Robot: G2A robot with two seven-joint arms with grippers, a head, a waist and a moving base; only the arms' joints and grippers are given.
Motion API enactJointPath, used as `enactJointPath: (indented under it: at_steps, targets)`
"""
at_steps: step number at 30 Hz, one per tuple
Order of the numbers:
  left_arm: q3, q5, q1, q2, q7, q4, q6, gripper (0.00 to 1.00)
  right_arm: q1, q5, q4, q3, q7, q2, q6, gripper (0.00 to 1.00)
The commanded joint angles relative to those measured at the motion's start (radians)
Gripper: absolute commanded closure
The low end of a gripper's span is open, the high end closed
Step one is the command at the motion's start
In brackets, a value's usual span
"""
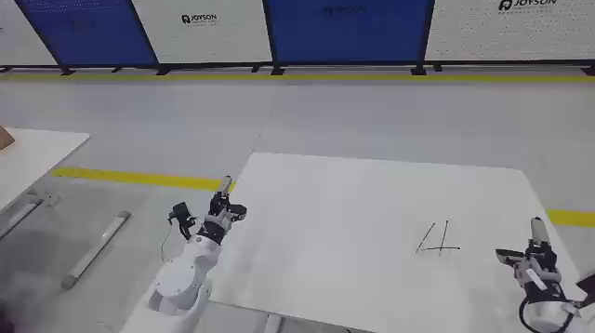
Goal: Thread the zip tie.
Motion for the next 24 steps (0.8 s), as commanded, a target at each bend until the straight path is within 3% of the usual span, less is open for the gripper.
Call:
enactJointPath:
  at_steps: [1,3,4,5,6,10,17,20,21,24]
  targets:
    - [0.0,0.0,0.0,0.0,0.0,0.0,0.0,0.0,0.0,0.0,0.0,0.0,0.0,0.0,0.0,0.0]
    - [0.0,0.0,0.0,0.0,0.0,0.0,0.0,0.0,0.0,0.0,0.0,0.0,0.0,0.0,0.0,0.0]
    - [0.0,0.0,0.0,0.0,0.0,0.0,0.0,0.0,0.0,0.0,0.0,0.0,0.0,0.0,0.0,0.22]
    - [0.0,0.0,0.0,0.0,0.0,0.0,0.0,0.0,0.0,0.0,0.0,0.0,0.0,0.0,0.0,0.22]
    - [0.0,0.0,0.0,0.0,0.0,0.0,0.0,0.0,0.002,-0.003,-0.002,0.004,0.003,0.0,-0.002,0.0]
    - [0.0,0.0,0.0,0.0,0.0,0.0,0.0,0.0,0.012,0.018,-0.001,0.046,0.104,0.006,0.019,0.0]
    - [0.0,0.0,0.0,0.0,0.0,0.0,0.0,0.0,0.065,0.064,0.012,0.163,0.394,0.03,0.126,0.0]
    - [0.0,0.0,0.0,0.0,0.0,0.0,0.0,0.0,0.108,0.0,0.032,0.186,0.546,0.046,0.168,0.0]
    - [0.0,0.0,0.0,0.0,0.0,0.0,0.0,0.0,0.128,-0.068,0.033,0.187,0.625,0.056,0.183,0.0]
    - [0.0,0.0,0.0,0.0,0.0,0.0,0.0,0.0,0.133,-0.091,0.035,0.188,0.644,0.059,0.184,0.0]
